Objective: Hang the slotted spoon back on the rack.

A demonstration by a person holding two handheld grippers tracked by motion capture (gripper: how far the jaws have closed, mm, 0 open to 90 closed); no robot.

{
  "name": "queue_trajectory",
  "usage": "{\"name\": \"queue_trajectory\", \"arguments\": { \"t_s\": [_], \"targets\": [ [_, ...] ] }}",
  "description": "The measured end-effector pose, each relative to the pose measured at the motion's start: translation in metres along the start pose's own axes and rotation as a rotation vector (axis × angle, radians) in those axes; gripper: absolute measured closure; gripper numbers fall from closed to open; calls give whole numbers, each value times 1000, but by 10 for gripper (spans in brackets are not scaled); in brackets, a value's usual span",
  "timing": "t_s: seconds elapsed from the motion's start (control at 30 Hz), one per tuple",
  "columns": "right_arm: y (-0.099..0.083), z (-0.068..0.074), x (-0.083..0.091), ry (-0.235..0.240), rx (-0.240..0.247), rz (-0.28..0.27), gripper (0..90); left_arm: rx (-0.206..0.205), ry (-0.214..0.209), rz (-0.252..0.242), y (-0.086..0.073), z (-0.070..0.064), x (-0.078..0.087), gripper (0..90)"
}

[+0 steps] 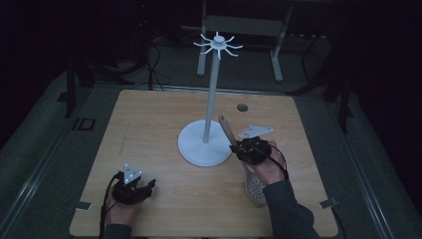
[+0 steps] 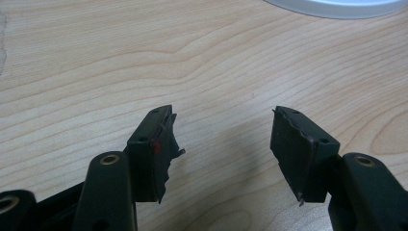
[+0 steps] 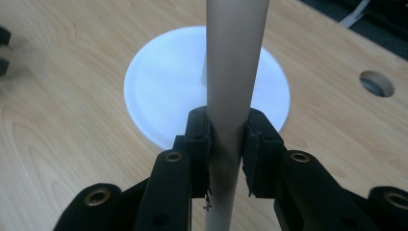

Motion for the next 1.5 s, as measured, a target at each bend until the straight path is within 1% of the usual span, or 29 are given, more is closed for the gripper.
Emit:
{"name": "queue_trajectory", "arguments": {
  "t_s": [0.17,0.5,0.67,0.83,1.2,1.5],
  "targets": [
    [5,-2,7,-5,-17,-42,740,0,-2,0,0,0,0,413],
    [13,-7,20,-19,-32,-120,741,-7,-4,5,0,-2,-2,413],
    [17,-7,26,-20,-25,-170,741,-6,-5,2,1,-2,-1,412],
    [20,-6,31,-25,-22,-206,742,-3,-5,-3,1,-2,-1,412],
    [26,-9,36,-26,-41,-258,742,1,-5,-4,1,-2,-1,412],
    [32,-8,41,-29,-44,-278,742,-1,-2,-6,1,-1,0,412]
  ]
}}
Point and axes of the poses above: each handheld gripper's, and its own axes: x roughly backward along the jaws, y roughly out of its top, z roughly to its left, the point moved 4 cm from there along -x, roughly forward along the jaws, and after that the axes turned 10 degrees about z, right-handed, at the moved point
